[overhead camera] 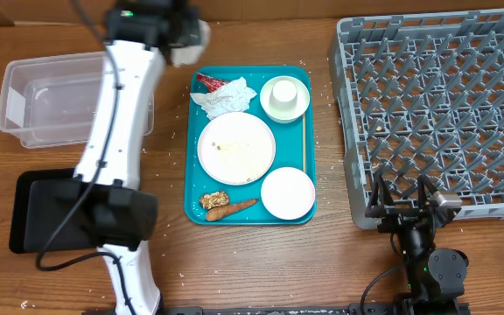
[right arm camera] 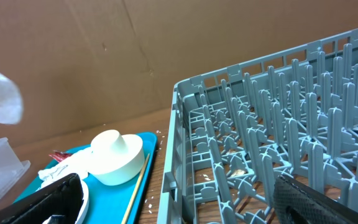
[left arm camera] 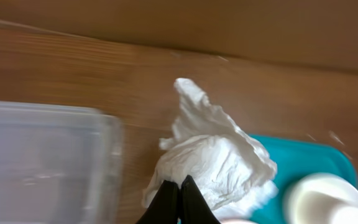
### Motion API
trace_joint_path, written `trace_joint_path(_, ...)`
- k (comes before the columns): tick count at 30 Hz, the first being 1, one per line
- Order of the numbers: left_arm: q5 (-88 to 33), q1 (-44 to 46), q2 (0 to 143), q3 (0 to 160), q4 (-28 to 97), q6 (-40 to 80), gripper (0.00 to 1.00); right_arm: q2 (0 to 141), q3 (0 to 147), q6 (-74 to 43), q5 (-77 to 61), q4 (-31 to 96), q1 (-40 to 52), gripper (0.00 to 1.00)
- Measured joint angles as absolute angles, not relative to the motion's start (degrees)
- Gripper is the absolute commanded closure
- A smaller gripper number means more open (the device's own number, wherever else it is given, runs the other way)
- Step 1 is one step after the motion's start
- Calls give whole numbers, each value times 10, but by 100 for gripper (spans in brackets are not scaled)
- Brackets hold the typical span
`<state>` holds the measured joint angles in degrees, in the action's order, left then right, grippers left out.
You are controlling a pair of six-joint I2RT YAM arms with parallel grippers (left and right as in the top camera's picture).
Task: Sort waste into correct bins and load items into the dishwasher
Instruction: 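Move the tissue left and drop it into the clear bin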
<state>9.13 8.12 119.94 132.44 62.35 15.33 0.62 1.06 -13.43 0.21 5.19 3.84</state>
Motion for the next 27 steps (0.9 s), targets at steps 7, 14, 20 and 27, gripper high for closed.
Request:
trace_joint_path(7,133,-35,1197,1325,647,177,86,6,11,-134,2,52,38,0)
trace_joint_path(14,117,-129,1202,1325,693,223,0,6,11,-134,2,52,38,0)
trace_joint_path(20,0,-141,1203,1325,733,223,0,6,11,-135,2,52,38,0)
trace_joint_path(27,-175,-69,1204,1309,735,131,0,6,11,-134,2,51,39,0)
